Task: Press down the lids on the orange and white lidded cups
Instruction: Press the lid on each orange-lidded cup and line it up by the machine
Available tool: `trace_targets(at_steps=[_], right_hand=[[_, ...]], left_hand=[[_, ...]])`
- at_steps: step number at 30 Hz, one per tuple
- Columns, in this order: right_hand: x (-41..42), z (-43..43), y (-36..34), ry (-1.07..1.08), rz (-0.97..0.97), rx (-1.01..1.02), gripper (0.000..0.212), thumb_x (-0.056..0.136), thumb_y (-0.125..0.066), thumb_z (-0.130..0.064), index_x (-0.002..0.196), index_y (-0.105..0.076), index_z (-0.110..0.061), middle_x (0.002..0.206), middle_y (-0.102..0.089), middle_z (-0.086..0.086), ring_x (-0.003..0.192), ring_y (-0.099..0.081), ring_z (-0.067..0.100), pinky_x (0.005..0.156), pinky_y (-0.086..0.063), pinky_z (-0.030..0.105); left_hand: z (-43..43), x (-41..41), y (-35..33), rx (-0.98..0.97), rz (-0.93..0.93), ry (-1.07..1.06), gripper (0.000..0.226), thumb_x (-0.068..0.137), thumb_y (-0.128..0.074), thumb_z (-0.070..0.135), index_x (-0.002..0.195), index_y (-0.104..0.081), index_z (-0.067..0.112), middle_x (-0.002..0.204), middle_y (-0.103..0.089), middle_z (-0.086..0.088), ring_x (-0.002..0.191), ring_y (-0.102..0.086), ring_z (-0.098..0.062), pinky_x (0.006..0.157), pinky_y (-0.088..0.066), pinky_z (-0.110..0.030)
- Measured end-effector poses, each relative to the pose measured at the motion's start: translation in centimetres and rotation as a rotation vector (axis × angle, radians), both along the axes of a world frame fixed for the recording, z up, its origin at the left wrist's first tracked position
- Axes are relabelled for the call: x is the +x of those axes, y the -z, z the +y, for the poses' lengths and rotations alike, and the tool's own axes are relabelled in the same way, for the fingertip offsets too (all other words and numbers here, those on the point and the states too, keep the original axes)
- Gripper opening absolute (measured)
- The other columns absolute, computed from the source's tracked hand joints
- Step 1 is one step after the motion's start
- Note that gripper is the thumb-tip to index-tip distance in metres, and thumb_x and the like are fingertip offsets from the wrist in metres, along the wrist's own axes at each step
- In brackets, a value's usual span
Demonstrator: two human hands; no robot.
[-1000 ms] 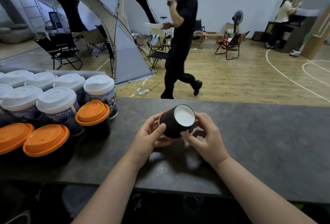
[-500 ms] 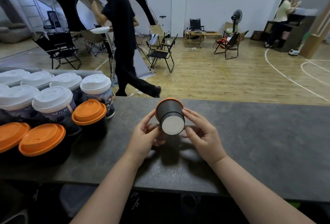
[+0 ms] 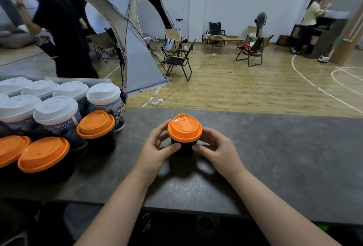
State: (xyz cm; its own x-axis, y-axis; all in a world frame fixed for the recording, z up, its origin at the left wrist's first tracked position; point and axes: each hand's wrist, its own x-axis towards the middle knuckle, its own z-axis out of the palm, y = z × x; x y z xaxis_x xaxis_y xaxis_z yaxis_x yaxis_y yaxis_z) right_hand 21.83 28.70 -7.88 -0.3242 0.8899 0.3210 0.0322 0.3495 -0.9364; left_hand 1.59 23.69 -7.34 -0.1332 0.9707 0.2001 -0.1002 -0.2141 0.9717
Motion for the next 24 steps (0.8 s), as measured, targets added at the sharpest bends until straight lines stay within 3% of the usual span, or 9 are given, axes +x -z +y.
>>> trace_targets(at_steps=[6, 12, 19, 24], right_hand=[[0.3, -0.2, -0.3, 0.083, -0.089, 0.038, 0.053, 0.077, -0.086, -0.014, 0.124, -0.065, -0.022, 0.117, -0.072, -0.009, 0.112, -0.067, 0.005, 0.088, -0.060, 0.031], [3.0, -1.3, -1.3, 0.139, -0.168, 0.080, 0.054, 0.081, -0.083, -0.024, 0.129, -0.059, -0.028, 0.122, -0.066, -0.014, 0.110, -0.062, 0.001, 0.082, -0.061, 0.034], [16.0, -1.3, -2.6, 0.287, -0.130, 0.036, 0.054, 0.083, -0.081, -0.011, 0.132, -0.061, -0.023, 0.119, -0.070, -0.011, 0.109, -0.065, 0.004, 0.081, -0.061, 0.042], [28.3, -1.4, -2.5, 0.426, -0.152, 0.033, 0.053, 0.082, -0.082, -0.013, 0.130, -0.063, -0.024, 0.118, -0.071, -0.015, 0.109, -0.066, 0.000, 0.081, -0.061, 0.031]], left_hand=[[0.1, -0.1, 0.3, -0.019, 0.001, -0.020, 0.070, 0.072, -0.078, 0.008, 0.137, -0.053, 0.017, 0.133, -0.066, 0.001, 0.127, -0.059, -0.015, 0.092, -0.053, -0.021], [-0.2, 2.6, -1.5, -0.026, 0.154, 0.017, 0.060, 0.075, -0.080, 0.018, 0.130, -0.059, 0.026, 0.130, -0.067, 0.007, 0.124, -0.061, -0.011, 0.100, -0.053, -0.032], [2.4, 16.3, -2.4, -0.024, 0.119, 0.106, 0.051, 0.083, -0.075, 0.005, 0.126, -0.060, 0.027, 0.123, -0.070, 0.008, 0.117, -0.065, -0.009, 0.100, -0.054, -0.039], [4.4, 29.1, -2.0, -0.032, 0.078, 0.214, 0.055, 0.087, -0.069, -0.004, 0.132, -0.058, 0.025, 0.131, -0.068, 0.003, 0.125, -0.061, -0.013, 0.106, -0.049, -0.042]])
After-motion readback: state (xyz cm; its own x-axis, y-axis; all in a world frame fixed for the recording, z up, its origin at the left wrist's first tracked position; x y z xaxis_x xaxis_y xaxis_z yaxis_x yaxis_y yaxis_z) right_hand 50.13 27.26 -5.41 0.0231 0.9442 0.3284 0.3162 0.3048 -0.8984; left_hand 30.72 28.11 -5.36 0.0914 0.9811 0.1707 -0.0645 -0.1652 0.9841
